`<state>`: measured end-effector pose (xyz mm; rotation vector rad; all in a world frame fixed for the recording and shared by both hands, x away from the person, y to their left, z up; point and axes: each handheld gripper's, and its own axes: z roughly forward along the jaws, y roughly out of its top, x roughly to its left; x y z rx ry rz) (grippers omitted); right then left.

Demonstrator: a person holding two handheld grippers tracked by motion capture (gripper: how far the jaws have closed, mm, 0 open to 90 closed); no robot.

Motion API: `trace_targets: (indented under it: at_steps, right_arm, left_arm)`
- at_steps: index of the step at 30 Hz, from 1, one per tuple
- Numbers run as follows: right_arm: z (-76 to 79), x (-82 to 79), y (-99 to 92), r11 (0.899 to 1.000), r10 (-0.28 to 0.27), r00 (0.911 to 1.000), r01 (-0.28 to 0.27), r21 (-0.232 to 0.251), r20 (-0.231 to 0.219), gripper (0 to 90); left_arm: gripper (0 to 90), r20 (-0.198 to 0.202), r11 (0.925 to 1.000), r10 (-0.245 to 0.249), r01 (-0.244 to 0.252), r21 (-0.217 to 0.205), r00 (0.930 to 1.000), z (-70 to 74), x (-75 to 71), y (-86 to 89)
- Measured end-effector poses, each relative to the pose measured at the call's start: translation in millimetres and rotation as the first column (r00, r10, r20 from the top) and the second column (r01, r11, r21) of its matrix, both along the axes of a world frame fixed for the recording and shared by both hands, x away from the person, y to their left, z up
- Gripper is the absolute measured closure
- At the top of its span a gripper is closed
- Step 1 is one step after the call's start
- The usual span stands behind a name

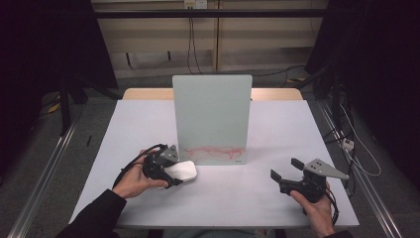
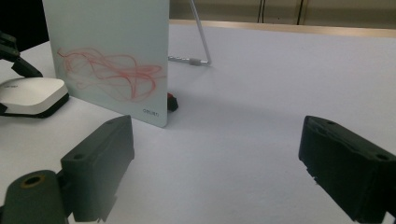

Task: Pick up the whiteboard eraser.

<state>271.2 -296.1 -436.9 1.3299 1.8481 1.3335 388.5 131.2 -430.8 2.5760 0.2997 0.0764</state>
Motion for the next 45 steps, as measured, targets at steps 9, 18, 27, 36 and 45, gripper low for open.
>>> trace_targets:
  at_steps: [9,18,27,36,45]
  right_arm:
    - [-0.2,1.5,0.6,1.0,0.002,1.0,-0.002,-0.003,-0.001,10.1]
    - [-0.4,2.7,0.8,1.0,-0.004,1.0,0.004,0.01,-0.005,10.0]
    - [-0.6,3.5,1.8,1.0,0.001,1.0,-0.001,0.007,-0.006,10.0]
    - [-0.5,3.0,2.1,1.0,0.003,1.0,-0.003,0.004,-0.004,10.1]
    - [-0.1,1.4,1.4,1.0,0.004,1.0,-0.004,0.004,-0.002,10.1]
  left_arm:
    - [31.0,0.004,0.9967,0.028,-0.027,-0.076,0.9996,5.1,-4.2,3.1]
    - [31.1,0.048,0.9833,0.055,-0.046,-0.176,0.9973,11.9,-13.2,6.7]
    - [31.0,0.101,0.9742,0.095,-0.071,-0.214,0.9904,15.5,-20.6,12.7]
    - [31.1,0.133,0.9446,0.172,-0.126,-0.303,0.976,24.3,-26.2,18.9]
    - [31.0,0.177,0.9316,0.207,-0.139,-0.336,0.9621,28.4,-31.9,17.9]
